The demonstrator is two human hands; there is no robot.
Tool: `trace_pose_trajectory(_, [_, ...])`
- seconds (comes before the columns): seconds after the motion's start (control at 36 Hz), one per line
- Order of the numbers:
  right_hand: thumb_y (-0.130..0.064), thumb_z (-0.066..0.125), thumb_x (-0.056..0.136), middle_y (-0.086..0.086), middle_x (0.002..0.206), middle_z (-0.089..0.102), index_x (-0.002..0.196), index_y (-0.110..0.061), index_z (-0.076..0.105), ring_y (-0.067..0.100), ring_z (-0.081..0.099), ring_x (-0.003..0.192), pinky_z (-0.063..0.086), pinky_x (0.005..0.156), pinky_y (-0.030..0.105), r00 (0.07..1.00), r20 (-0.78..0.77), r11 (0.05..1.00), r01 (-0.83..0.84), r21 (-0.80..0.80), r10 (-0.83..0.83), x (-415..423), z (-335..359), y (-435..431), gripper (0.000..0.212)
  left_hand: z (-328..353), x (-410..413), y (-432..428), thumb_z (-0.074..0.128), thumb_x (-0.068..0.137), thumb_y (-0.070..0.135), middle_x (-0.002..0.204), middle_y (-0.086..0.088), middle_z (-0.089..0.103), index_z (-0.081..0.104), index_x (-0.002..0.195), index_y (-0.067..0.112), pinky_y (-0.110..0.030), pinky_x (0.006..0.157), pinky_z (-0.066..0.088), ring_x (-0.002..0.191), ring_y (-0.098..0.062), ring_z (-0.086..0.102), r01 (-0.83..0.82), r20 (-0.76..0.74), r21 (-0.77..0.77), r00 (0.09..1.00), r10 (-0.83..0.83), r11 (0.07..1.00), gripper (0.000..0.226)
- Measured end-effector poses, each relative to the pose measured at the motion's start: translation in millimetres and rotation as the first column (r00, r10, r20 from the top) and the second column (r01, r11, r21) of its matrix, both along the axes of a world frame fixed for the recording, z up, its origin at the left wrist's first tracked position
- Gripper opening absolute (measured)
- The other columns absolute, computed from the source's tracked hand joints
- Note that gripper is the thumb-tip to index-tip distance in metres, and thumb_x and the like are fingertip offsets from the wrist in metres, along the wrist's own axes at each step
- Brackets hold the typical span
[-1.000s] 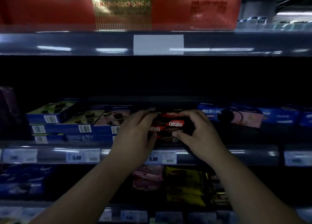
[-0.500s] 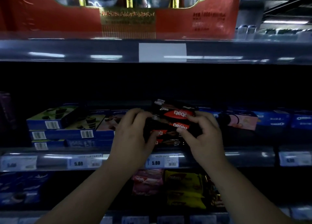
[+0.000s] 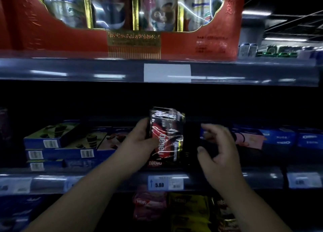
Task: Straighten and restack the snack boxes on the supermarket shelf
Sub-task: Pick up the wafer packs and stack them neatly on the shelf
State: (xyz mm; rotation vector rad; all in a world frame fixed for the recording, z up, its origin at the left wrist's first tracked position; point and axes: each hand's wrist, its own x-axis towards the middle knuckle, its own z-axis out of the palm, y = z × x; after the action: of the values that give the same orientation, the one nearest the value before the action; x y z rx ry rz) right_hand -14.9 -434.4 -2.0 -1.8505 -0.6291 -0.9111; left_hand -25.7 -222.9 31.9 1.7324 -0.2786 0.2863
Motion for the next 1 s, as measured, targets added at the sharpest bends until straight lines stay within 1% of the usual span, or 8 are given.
trace_pose_trajectory(0.08, [-0.012, 0.074, 0.081, -0.028, 0.153, 0.013, 0.14, -0.06, 0.021, -0.008, 0.017, 0.14, 0.023, 0.107, 0.012, 0.994, -0.1, 0.97, -0.068, -0.233, 0.046, 4.3, 15.3, -9.4, 0.093, 9.7, 9.5, 9.6, 0.057, 0.093, 0.004, 0.102, 0.01, 0.073, 0.07, 0.1, 0.043, -0.033, 0.089, 0.051, 0.098, -0.013, 0.067, -0.039, 0.118, 0.179, 0.993, 0.018, 0.983, 0.042])
trace_pose_trajectory(0.17, [-0.028, 0.08, 0.078, -0.036, 0.154, -0.01, 0.142, -0.065, 0.005, -0.012, -0.002, 0.142, 0.017, 0.11, 0.015, 0.982, -0.176, 0.897, -0.137, -0.42, 0.068, 8.5, 24.8, -10.2, 0.106, 18.7, 19.3, 13.0, 0.052, 0.098, 0.014, 0.098, 0.007, 0.073, 0.073, 0.085, 0.038, -0.031, 0.084, 0.052, 0.095, -0.015, 0.066, -0.135, 0.193, 0.255, 0.977, 0.086, 0.957, 0.034])
trace_pose_trajectory(0.31, [-0.048, 0.086, 0.064, -0.033, 0.152, 0.012, 0.142, -0.061, 0.021, -0.012, 0.013, 0.139, 0.023, 0.11, 0.017, 0.94, -0.31, 0.833, -0.282, -0.476, 0.141, 21.3, 25.7, -2.3, 0.103, 23.9, 28.9, 9.8, 0.05, 0.099, 0.012, 0.087, 0.004, 0.071, 0.072, 0.088, 0.027, -0.028, 0.077, 0.05, 0.083, -0.011, 0.064, -0.104, 0.197, 0.248, 0.979, 0.054, 0.963, 0.029])
trace_pose_trajectory(0.42, [-0.038, 0.089, 0.063, -0.027, 0.125, 0.043, 0.127, -0.043, 0.056, -0.005, 0.044, 0.12, 0.038, 0.101, 0.015, 0.963, -0.232, 0.897, -0.221, -0.382, 0.139, 41.1, 21.2, 2.0, 0.072, 24.2, 41.3, 11.4, 0.058, 0.095, 0.021, 0.093, 0.008, 0.069, 0.07, 0.09, 0.027, -0.022, 0.079, 0.05, 0.089, -0.006, 0.064, -0.181, 0.202, 0.228, 0.97, 0.135, 0.957, 0.015])
trace_pose_trajectory(0.53, [-0.033, 0.086, 0.068, -0.018, 0.116, 0.053, 0.113, -0.032, 0.067, -0.005, 0.052, 0.108, 0.04, 0.092, 0.01, 0.96, -0.26, 0.929, -0.184, -0.322, 0.1, 61.1, 13.0, 3.2, 0.048, 17.5, 45.1, 19.7, 0.067, 0.087, 0.039, 0.105, 0.012, 0.057, 0.068, 0.099, 0.03, -0.013, 0.087, 0.042, 0.099, -0.001, 0.055, -0.374, 0.424, 0.497, 0.892, 0.157, 0.783, 0.015])
trace_pose_trajectory(0.67, [-0.03, 0.078, 0.079, -0.019, 0.131, 0.047, 0.123, -0.034, 0.062, -0.004, 0.046, 0.119, 0.037, 0.107, 0.021, 0.917, -0.384, 0.93, -0.231, -0.286, 0.11, 67.8, 4.7, 2.1, 0.046, 4.0, 38.4, 18.2, 0.071, 0.073, 0.062, 0.121, 0.015, 0.054, 0.056, 0.127, 0.036, -0.033, 0.092, 0.049, 0.107, -0.005, 0.054, -0.195, 0.239, 0.823, 0.971, -0.013, 0.533, 0.061])
trace_pose_trajectory(0.83, [-0.033, 0.09, 0.063, -0.03, 0.133, 0.021, 0.135, -0.049, 0.04, -0.005, 0.029, 0.123, 0.025, 0.089, 0.007, 0.836, -0.543, 0.87, -0.324, -0.371, 0.08, 61.0, 8.0, 3.0, 0.089, -8.6, 34.3, 14.2, 0.076, 0.064, 0.062, 0.138, 0.013, 0.041, 0.033, 0.14, 0.038, -0.04, 0.096, 0.046, 0.119, -0.014, 0.046, -0.316, 0.322, 0.893, 0.946, 0.036, 0.32, 0.091])
trace_pose_trajectory(1.0, [-0.028, 0.087, 0.069, -0.05, 0.114, 0.015, 0.138, -0.046, 0.037, -0.021, 0.033, 0.104, 0.026, 0.075, -0.009, 0.845, -0.525, 0.873, -0.326, -0.363, 0.097, 59.5, 2.3, 10.9, 0.088, -9.7, 29.2, 18.5, 0.077, 0.066, 0.056, 0.135, 0.009, 0.041, 0.034, 0.137, 0.036, -0.04, 0.095, 0.044, 0.119, -0.017, 0.045, -0.355, 0.351, 0.893, 0.934, 0.066, 0.277, 0.085])
